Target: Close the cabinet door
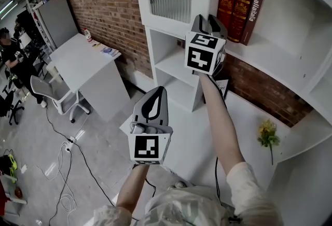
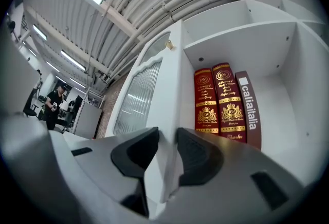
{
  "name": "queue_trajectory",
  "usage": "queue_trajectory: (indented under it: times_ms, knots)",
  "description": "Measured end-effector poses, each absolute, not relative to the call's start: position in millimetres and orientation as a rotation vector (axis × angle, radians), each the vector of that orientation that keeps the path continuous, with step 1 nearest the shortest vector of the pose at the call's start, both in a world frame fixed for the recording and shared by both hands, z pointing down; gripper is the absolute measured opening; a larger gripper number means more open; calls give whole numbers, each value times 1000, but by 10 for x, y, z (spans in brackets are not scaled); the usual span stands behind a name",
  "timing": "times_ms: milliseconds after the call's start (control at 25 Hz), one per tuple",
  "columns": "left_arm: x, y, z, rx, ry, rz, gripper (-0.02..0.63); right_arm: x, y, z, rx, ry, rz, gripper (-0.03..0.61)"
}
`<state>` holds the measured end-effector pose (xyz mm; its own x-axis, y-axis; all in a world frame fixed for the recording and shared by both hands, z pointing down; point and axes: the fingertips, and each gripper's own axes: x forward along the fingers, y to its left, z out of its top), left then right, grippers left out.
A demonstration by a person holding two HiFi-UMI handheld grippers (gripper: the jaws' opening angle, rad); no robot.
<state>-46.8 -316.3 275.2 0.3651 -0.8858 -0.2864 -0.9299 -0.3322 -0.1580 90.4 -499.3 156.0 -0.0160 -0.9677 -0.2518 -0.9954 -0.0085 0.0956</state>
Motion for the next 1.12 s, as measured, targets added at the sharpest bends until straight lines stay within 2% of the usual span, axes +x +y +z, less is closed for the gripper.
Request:
queue_trajectory:
  times_ms: [680, 960, 1120]
  knots:
    - [-433, -3244, 2844, -2380, 1597, 213, 12, 903, -4994, 1557, -2107, 2123, 355, 112]
    - [-460, -3197, 2768, -2371, 1613, 260, 12, 965, -4979, 1579, -2048, 2179, 196, 112]
    - [-451, -3144, 2752, -2362, 1615, 247, 12, 955, -4805, 1578, -2020, 2191, 243, 110]
